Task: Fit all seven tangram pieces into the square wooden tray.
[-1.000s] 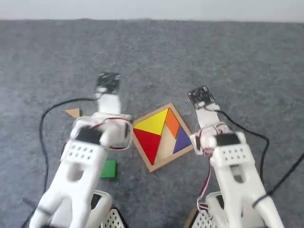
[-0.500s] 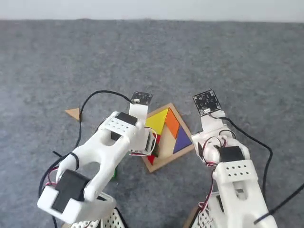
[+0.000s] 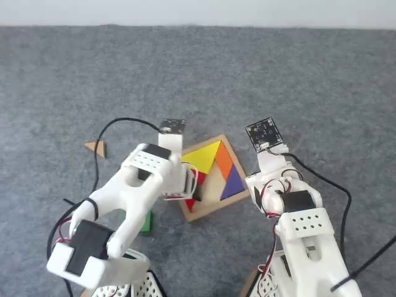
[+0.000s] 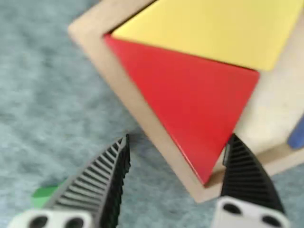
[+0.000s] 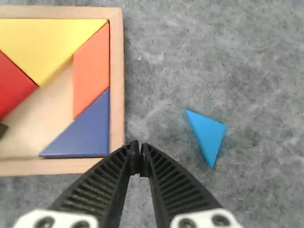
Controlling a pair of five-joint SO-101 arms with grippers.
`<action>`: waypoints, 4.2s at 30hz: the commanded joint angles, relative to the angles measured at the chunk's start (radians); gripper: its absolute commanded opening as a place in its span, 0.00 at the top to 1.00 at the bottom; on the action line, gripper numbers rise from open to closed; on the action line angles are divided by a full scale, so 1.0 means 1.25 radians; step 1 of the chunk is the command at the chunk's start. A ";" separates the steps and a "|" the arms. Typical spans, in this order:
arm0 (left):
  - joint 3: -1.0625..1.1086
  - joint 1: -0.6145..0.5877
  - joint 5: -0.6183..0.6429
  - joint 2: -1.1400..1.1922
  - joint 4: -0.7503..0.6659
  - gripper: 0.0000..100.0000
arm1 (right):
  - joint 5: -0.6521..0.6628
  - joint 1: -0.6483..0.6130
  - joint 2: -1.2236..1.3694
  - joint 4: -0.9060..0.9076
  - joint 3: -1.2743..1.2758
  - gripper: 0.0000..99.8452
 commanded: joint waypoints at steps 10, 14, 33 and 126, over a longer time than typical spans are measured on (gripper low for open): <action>-0.094 -0.163 -0.144 0.001 -0.049 0.70 | -0.004 -0.007 -0.013 -0.019 -0.002 0.99; -0.141 -0.227 -0.174 0.001 -0.047 0.70 | -0.004 -0.007 -0.015 -0.019 -0.002 0.99; -0.404 -0.554 -0.298 0.021 0.125 0.70 | 0.026 -0.013 -0.017 -0.017 -0.001 0.99; -0.883 -0.529 0.212 0.637 0.360 0.89 | 0.032 -0.014 -0.017 -0.072 0.041 0.99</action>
